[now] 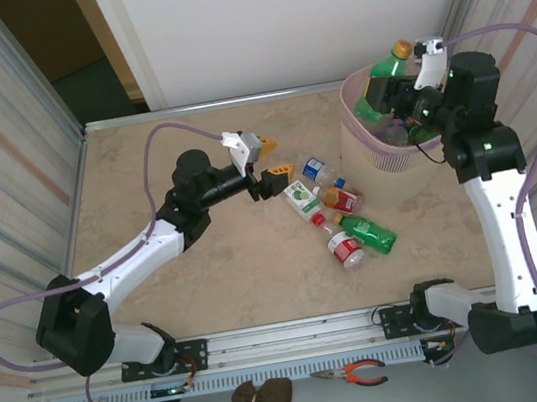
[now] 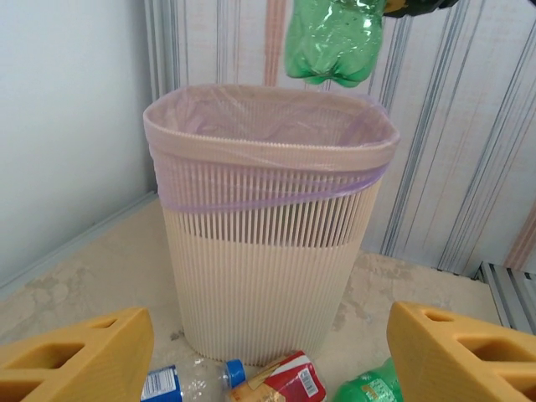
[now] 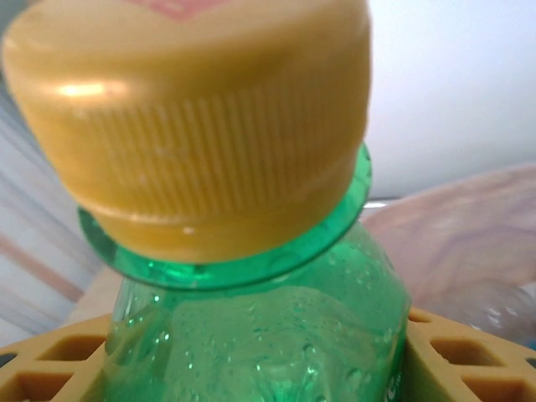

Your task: Put the plastic bottles in the bin

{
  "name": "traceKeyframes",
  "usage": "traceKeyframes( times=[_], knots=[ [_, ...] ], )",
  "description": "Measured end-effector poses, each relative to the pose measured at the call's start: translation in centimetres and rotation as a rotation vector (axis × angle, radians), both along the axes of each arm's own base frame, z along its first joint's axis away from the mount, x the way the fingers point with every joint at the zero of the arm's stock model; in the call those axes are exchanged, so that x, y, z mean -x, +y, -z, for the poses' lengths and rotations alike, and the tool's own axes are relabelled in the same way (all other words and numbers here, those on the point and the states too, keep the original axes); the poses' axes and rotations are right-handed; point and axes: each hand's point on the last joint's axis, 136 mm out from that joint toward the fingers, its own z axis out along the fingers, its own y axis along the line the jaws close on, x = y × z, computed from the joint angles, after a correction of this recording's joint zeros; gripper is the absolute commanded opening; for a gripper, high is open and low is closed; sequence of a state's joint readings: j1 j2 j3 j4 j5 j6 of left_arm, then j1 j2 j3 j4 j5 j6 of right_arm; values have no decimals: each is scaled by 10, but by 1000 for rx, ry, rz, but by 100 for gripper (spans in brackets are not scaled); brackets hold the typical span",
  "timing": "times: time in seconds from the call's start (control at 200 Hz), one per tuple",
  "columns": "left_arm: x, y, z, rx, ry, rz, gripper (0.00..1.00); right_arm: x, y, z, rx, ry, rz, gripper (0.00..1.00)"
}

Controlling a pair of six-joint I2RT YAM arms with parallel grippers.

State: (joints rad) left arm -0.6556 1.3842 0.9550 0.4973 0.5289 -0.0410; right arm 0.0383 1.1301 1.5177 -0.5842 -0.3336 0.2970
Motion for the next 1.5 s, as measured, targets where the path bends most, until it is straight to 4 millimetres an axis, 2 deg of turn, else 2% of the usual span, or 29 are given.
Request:
traceKeyframes(
  times=[0.115, 0.361, 0.761, 0.927, 1.087, 1.157, 1.262, 1.498],
  knots=[
    [-1, 0, 3, -7, 10, -4, 73, -5, -14, 18, 67, 99, 39, 45],
    [-2, 1, 8, -18, 34, -10, 73, -11, -34, 74, 204, 325, 41, 42],
    [-8, 7, 14, -16, 95, -31, 73, -26, -26, 146, 294, 564, -125, 42],
    [-8, 8, 16, -10, 120, -33, 73, -36, -24, 179, 297, 663, -169, 45],
    [-11, 10, 17, -5, 143, -47, 73, -41, -22, 207, 292, 751, -208, 53],
    [-12, 11, 19, -6, 154, -54, 73, -42, -21, 212, 286, 772, -217, 60],
    [-14, 13, 22, -9, 175, -67, 73, -43, -22, 207, 289, 763, -216, 71],
    [-20, 17, 33, -22, 266, -99, 74, -41, -26, 182, 296, 693, -187, 78]
  ],
)
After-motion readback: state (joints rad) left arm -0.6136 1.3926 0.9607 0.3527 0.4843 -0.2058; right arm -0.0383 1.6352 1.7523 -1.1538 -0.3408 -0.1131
